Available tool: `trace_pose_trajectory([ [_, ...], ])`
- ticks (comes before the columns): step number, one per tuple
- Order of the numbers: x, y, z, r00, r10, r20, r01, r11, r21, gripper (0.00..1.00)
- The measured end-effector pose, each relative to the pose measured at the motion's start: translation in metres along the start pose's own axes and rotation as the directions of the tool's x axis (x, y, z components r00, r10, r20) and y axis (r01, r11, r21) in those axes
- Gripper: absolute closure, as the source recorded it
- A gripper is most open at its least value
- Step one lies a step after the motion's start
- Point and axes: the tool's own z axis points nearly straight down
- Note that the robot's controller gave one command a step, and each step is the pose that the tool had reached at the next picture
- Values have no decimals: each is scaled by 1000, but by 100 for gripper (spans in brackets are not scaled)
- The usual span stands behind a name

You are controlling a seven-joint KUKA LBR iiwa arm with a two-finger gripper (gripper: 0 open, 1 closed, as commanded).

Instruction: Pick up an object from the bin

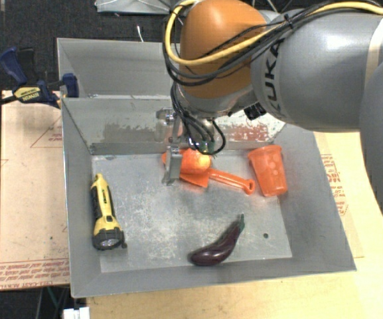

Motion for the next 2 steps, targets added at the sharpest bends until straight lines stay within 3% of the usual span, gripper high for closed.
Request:
trace_pose_trajectory([
  [1, -2, -1, -5, 1000, 4, 8, -4, 1000, -1, 0],
  [2, 1, -77, 134, 986, 165, 9, -165, 986, -4, 0],
])
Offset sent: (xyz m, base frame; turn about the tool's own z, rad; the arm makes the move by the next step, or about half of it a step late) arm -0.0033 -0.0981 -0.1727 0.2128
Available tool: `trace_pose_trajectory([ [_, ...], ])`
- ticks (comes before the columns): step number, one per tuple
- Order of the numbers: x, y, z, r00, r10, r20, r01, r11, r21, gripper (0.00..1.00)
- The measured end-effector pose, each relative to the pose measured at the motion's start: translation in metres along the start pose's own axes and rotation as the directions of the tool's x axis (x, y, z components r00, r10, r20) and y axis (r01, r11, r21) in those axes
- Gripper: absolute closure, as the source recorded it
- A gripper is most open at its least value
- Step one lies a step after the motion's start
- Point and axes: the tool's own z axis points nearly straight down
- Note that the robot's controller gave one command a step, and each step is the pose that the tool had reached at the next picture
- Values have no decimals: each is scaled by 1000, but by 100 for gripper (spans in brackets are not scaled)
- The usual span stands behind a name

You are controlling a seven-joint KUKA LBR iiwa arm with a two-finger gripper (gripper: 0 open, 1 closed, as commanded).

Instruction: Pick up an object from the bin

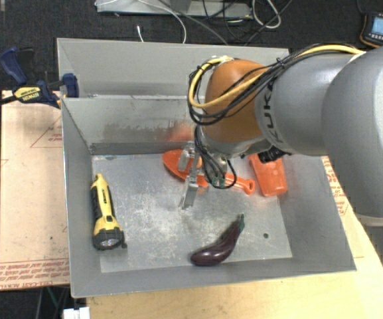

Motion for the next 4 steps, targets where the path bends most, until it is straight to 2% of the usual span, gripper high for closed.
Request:
trace_pose_trajectory([
  [1, -21, -124, -51, 989, -149, 12, 149, 989, 0, 0],
  [2, -32, -60, 9, 999, -38, -9, 38, 999, -3, 0],
  [3, -19, -40, 38, 996, 89, 14, -89, 996, -5, 0],
  [4, -43, -29, 37, 997, 75, -3, -75, 997, -5, 100],
])
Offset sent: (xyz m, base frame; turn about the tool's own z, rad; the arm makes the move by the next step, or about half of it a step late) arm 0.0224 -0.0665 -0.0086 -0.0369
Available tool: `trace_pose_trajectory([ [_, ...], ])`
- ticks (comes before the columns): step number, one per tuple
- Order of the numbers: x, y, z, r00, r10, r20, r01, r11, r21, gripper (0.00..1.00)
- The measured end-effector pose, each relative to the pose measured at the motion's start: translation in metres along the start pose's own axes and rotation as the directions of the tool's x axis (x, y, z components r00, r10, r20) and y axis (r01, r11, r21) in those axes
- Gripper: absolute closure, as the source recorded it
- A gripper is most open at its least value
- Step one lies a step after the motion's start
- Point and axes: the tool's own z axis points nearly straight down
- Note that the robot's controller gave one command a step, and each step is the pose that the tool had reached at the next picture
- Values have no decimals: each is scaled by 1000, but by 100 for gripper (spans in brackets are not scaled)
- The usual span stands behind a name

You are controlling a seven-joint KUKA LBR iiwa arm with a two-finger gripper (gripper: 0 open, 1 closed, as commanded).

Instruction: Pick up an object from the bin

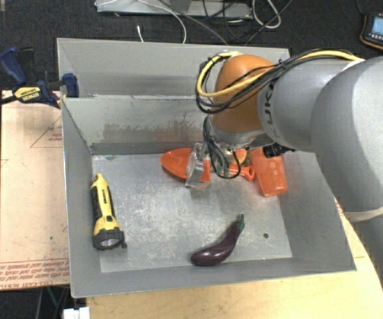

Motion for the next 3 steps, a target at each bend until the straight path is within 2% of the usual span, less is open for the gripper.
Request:
trace_pose_trajectory([
  [1, 0, 0, 0, 1000, 0, 0, 0, 1000, 0, 100],
  [3, 1, 0, -46, 1000, 1, -3, -1, 1000, 0, 100],
])
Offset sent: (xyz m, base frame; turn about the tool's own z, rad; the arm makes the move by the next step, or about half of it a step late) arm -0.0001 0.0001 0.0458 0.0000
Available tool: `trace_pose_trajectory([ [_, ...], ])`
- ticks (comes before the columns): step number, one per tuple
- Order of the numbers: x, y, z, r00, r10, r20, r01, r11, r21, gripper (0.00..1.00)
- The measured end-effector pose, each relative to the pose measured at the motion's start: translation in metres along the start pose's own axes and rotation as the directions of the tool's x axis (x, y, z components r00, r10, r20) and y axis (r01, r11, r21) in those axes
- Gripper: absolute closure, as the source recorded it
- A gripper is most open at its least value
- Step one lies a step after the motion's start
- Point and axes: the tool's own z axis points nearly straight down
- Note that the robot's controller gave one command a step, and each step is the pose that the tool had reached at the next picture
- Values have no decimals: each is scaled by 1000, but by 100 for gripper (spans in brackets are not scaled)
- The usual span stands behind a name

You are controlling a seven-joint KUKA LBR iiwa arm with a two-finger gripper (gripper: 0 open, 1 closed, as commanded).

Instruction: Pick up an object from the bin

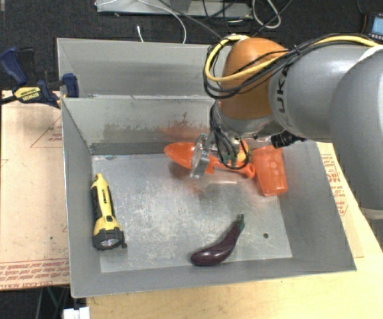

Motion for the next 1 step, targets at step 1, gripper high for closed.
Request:
trace_pose_trajectory([
  [1, 1, 0, -31, 1000, 0, -4, 0, 1000, 0, 100],
])
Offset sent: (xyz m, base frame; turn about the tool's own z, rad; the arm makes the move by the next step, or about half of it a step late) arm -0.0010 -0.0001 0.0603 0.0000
